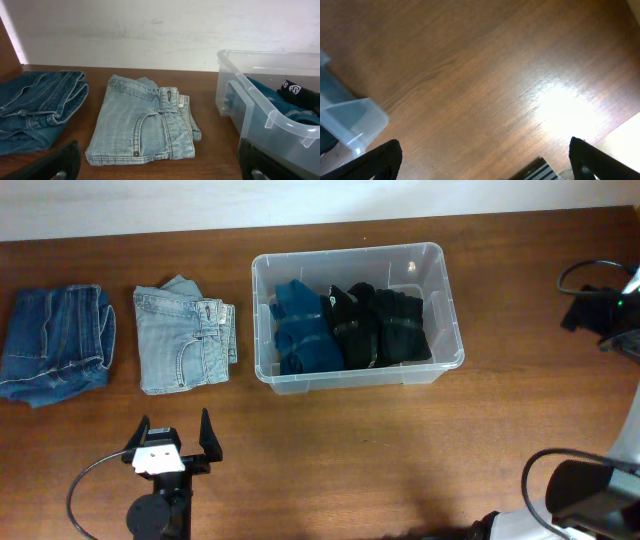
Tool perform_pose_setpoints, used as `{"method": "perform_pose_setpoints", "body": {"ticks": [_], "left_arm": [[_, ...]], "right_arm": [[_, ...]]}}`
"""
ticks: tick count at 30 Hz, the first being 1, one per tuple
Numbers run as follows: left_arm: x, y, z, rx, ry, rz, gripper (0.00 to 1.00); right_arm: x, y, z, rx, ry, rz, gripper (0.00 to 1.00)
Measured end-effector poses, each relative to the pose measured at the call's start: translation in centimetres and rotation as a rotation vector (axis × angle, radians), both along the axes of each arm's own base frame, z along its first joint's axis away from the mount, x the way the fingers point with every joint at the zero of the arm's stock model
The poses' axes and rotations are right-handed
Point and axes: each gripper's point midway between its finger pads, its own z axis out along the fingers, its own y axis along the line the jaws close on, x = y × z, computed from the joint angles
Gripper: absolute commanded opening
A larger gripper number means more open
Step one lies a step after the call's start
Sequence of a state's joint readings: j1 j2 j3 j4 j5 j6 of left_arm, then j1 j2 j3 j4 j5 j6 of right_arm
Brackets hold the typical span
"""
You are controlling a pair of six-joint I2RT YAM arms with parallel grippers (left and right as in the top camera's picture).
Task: Pack container
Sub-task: 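Release the garment and withdraw the right gripper to the right, then move the left gripper to the light-blue jeans and grasp its edge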
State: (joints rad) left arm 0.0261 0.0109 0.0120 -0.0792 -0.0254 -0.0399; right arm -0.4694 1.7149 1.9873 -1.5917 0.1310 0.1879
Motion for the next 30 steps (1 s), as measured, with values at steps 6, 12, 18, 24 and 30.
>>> {"method": "perform_pose_setpoints", "body": {"ticks": [6,12,18,24,30], "left_arm": [[0.0,0.0,0.0,0.0,0.0,0.0,0.99],[0.0,0.0,0.0,0.0,0.0,0.0,0.99],[0.1,-0.1,0.8,0.0,-0.032,-0.008,0.99],[-0.3,-1.0,4.1,0.001,-0.095,-0.058,0.99],[-0.8,0.6,11.4,0.006,-0.087,0.028,0.99]], "right_arm": [[0.8,-1.6,-1.1,0.001,0.001,-0.031,0.99],[1.1,-1.8,-1.7,0.006,0.01,-0.03,0.99],[1.1,-1.8,-1.7,0.006,0.01,-0.03,0.98],[1.1,-1.8,-1.7,0.006,0.01,-0.03,0.99],[1.1,-1.8,-1.7,0.007,0.012,-0.03,0.99]]}}
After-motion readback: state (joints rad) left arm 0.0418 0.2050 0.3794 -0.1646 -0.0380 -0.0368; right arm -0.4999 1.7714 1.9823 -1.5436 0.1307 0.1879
